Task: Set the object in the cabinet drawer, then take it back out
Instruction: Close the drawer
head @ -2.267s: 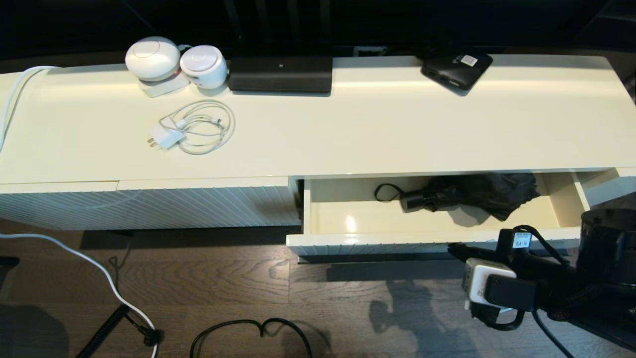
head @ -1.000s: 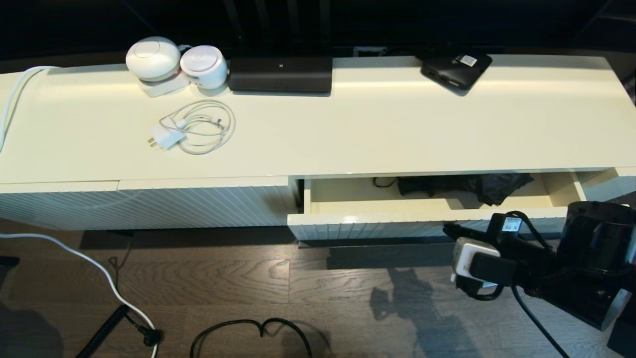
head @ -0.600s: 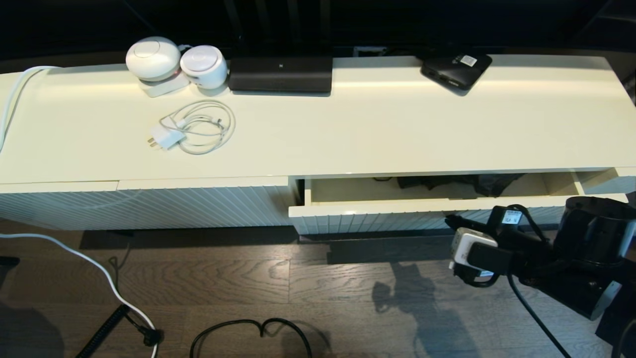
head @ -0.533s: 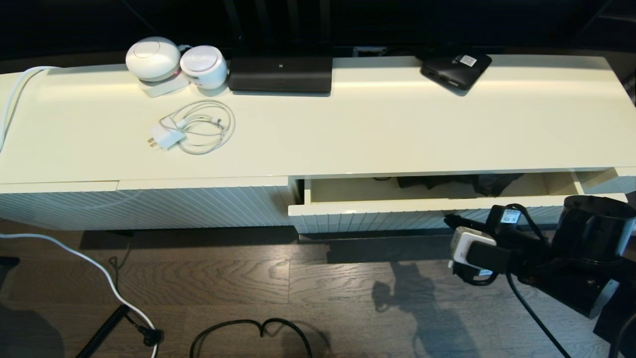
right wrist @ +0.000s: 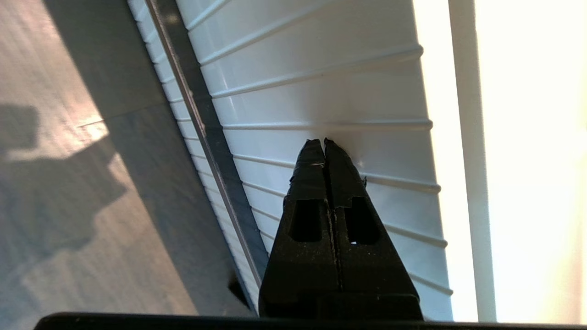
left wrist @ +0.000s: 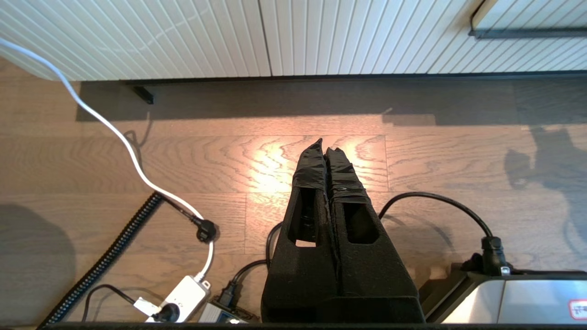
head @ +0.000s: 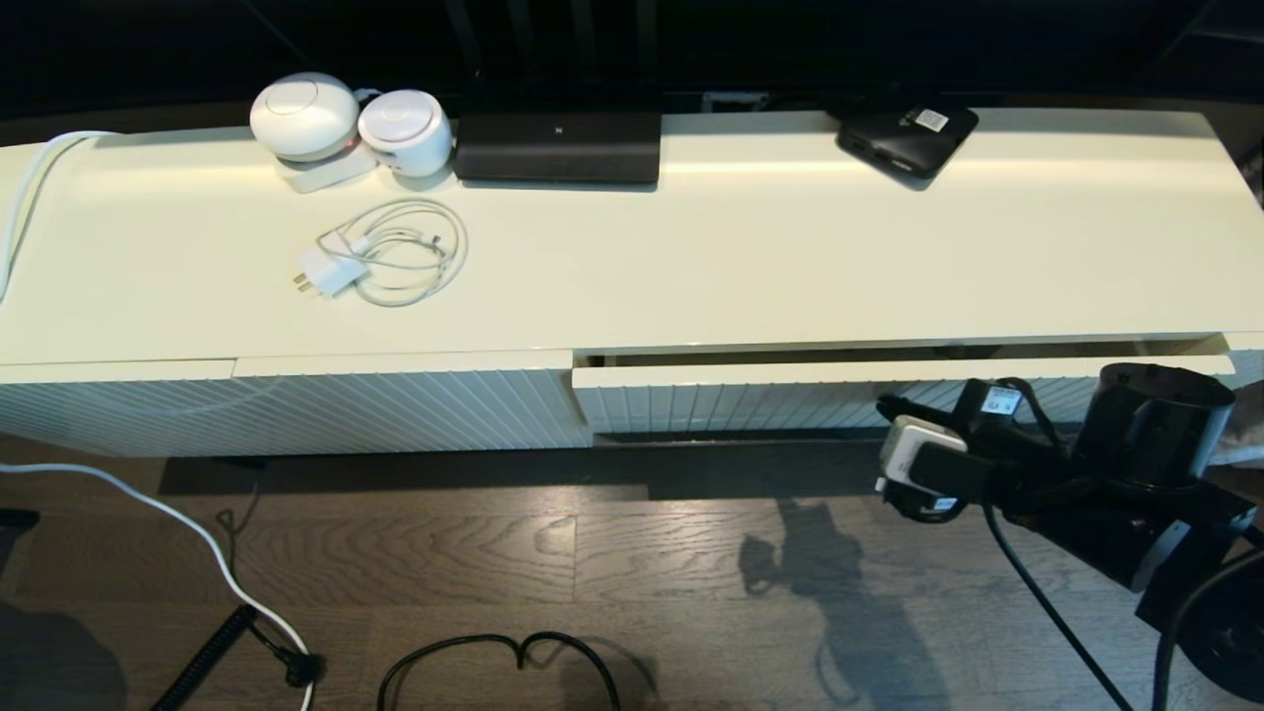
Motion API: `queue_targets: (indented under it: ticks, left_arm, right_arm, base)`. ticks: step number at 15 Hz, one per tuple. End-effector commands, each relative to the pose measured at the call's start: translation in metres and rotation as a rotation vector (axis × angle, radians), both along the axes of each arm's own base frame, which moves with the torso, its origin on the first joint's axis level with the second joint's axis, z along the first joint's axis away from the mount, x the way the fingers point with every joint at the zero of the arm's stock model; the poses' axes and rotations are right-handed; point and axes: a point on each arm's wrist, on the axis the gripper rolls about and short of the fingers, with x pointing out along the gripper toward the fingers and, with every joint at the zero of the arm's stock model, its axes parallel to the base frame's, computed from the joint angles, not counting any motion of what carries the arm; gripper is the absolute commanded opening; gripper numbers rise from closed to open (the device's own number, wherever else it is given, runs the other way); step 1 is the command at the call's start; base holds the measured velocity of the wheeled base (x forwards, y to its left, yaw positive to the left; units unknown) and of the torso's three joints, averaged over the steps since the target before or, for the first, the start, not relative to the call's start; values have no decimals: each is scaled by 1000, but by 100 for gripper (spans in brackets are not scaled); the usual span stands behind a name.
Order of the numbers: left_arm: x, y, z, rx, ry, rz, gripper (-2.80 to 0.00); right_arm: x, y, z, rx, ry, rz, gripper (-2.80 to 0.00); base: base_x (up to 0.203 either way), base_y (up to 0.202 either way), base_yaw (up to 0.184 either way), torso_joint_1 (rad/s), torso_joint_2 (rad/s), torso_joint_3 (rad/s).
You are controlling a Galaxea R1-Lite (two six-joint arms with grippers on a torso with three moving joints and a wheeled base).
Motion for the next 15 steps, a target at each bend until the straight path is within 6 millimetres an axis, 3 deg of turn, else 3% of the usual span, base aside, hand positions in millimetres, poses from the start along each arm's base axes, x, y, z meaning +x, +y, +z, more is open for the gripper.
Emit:
queue_targets:
  ticks: [1, 12, 15]
  left_arm:
    - [0, 0, 0, -1, -3, 0, -280]
    - [0, 0, 0, -1, -2, 0, -280]
    - [0, 0, 0, -1, -2, 0, -280]
  right_arm:
    - [6, 1, 0, -5, -12, -1, -280]
    - [28, 1, 7, 20, -65, -17, -280]
    - [25, -3, 12, 27, -75, -30, -280]
  base:
    - [0, 0, 0, 0, 0, 0]
    - [0, 0, 0, 0, 0, 0]
    - [0, 0, 0, 0, 0, 0]
